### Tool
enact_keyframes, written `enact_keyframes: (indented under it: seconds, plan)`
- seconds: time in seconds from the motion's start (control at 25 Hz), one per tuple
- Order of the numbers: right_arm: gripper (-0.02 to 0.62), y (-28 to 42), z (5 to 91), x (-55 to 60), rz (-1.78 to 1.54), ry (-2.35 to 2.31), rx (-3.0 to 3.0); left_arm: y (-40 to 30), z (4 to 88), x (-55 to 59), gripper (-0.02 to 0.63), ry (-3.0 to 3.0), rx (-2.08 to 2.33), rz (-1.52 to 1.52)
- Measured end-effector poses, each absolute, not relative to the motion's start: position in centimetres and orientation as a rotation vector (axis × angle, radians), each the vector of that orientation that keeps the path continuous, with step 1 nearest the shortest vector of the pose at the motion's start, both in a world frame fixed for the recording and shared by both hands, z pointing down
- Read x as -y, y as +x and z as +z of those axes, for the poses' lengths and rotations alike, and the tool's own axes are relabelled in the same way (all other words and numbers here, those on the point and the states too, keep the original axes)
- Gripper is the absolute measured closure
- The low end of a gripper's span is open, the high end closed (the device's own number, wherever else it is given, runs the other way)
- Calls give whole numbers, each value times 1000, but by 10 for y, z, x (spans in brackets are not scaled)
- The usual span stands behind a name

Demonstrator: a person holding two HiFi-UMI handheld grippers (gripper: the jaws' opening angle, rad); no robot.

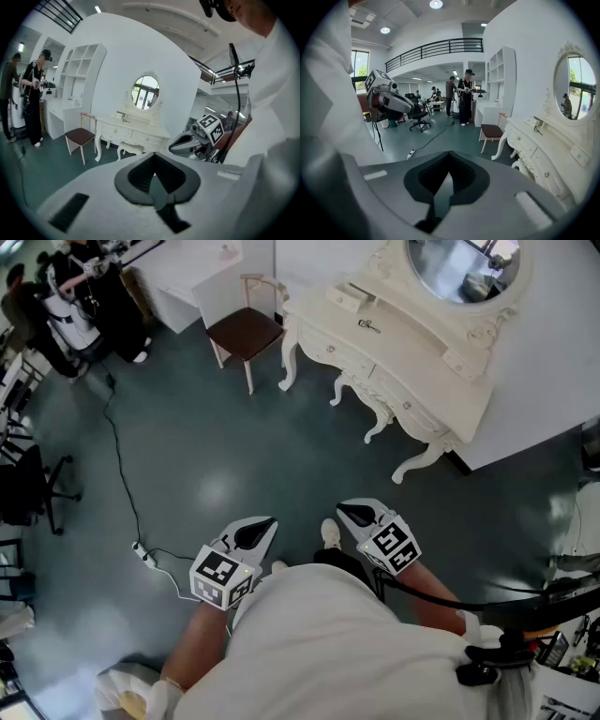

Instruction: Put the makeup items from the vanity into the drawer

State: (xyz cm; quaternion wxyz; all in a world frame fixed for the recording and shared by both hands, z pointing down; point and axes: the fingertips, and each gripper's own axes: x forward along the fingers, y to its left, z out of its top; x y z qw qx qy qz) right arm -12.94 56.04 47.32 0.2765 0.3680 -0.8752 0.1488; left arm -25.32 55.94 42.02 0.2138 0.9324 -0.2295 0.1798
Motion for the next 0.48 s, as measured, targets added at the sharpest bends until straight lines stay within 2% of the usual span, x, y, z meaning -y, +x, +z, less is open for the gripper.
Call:
enact_keyframes:
  seconds: [0.48]
  plan:
    - [595, -111, 487, -612, 463, 1099, 2297, -232, 436, -584, 603, 2616, 517, 515]
